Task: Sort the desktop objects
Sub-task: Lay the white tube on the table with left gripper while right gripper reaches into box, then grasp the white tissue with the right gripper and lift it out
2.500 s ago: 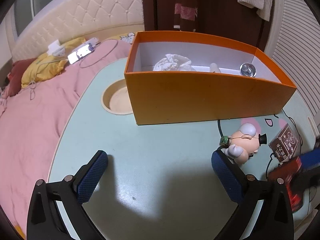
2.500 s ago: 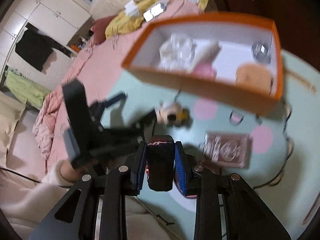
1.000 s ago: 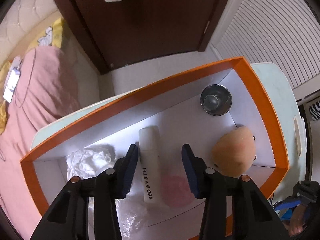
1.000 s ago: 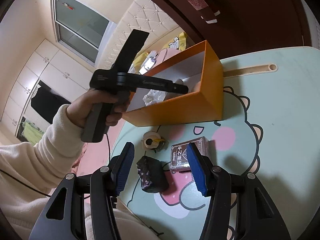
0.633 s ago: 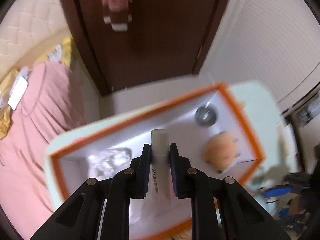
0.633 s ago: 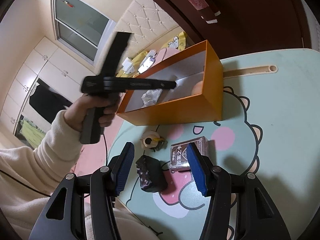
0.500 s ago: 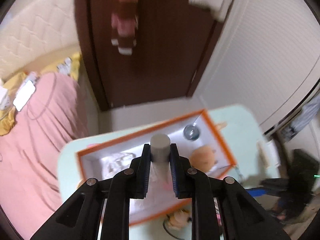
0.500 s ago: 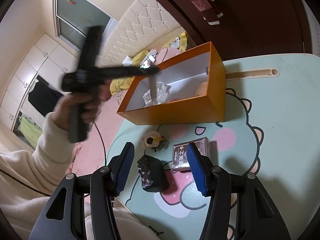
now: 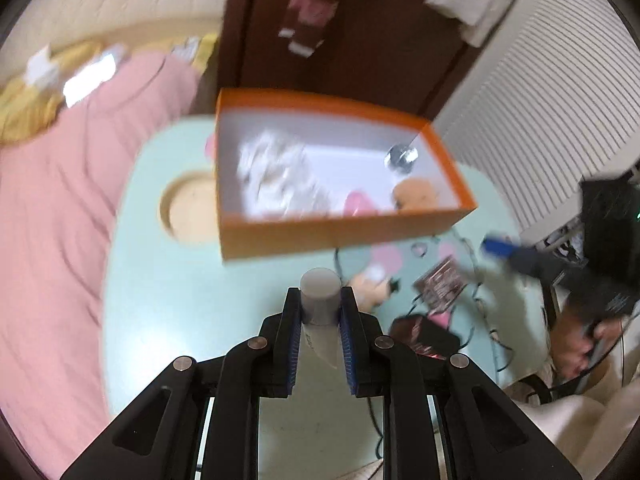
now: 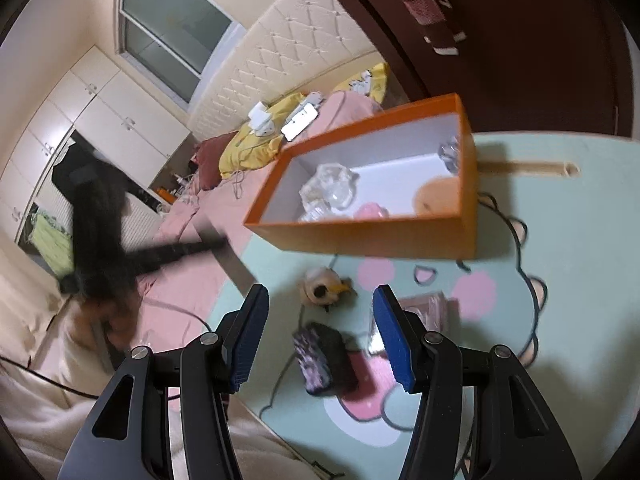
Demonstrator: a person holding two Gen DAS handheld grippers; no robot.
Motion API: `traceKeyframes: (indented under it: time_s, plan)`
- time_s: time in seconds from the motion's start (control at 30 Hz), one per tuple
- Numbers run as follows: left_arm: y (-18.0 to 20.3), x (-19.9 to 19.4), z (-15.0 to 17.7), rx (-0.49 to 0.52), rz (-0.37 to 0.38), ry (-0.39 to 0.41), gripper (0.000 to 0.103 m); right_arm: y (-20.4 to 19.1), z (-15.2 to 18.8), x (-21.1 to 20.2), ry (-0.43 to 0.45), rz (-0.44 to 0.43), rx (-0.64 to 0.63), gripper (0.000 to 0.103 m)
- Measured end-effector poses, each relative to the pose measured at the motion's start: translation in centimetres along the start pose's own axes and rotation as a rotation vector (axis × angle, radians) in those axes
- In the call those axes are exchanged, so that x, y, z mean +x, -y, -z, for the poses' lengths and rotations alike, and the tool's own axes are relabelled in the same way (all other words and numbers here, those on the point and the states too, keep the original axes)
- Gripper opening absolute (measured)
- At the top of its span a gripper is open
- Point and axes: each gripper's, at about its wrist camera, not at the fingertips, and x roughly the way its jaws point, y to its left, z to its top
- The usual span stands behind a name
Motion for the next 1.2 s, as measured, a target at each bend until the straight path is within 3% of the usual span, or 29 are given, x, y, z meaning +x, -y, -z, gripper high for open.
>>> traceKeyframes:
  time_s: [0.17, 0.2, 0.23, 0.3, 0.43, 0.63, 0.9, 0.97, 1.0, 1.03, 1.07, 1.2]
  plan:
    - [-0.3, 1.3, 1.6, -0.039, -0.016, 0.058, 0.021, -2.2, -4.6, 2.3, -0.054, 0.048, -0.082, 0.056]
    - [-0.3, 1.2, 1.8, -0.039, -0.027, 0.077, 0.033, -2.9, -5.6, 3.4, -0.082, 0.081, -0.112, 0.056]
    - [-0.2, 1.0, 2.0, -0.038, -0.038, 0.099, 0.054, -3.5, -6.6, 4.6, -0.114, 0.117, -0.148, 0.056]
    - [0.0, 0.4, 2.5, -0.018, -0.057, 0.154, 0.071, -4.8, -8.4, 7.1, -0.18, 0.176, -0.225, 0.056]
    - [0.2, -1.0, 3.2, 0.034, -0.085, 0.226, 0.073, -6.8, -10.5, 12.3, -0.316, 0.243, -0.401, 0.056]
    - [-1.1, -1.3, 4.2, -0.015, -0.039, 0.219, 0.073, -7.5, -11.4, 19.8, -0.509, 0.33, -0.63, 0.056]
    - [-1.6, -0.9, 4.2, -0.05, 0.008, 0.217, 0.073, -7.4, -10.3, 25.2, -0.629, 0.391, -0.807, 0.06]
    - [-1.8, -0.9, 4.2, -0.053, 0.008, 0.22, 0.073, -7.4, -9.8, 25.5, -0.598, 0.404, -0.833, 0.058]
    - [-1.9, -0.8, 4.2, -0.056, 0.008, 0.218, 0.073, -7.3, -9.7, 25.5, -0.599, 0.388, -0.826, 0.047]
    - [-1.9, -0.8, 4.3, -0.059, 0.007, 0.217, 0.073, -7.2, -9.8, 25.4, -0.603, 0.366, -0.803, 0.027]
    - [-2.1, -0.7, 4.3, -0.063, 0.008, 0.215, 0.073, -7.2, -9.9, 25.2, -0.605, 0.345, -0.778, 0.021]
    - [-2.5, -0.7, 4.3, -0.077, 0.014, 0.214, 0.073, -6.9, -10.5, 23.7, -0.553, 0.326, -0.725, 0.02]
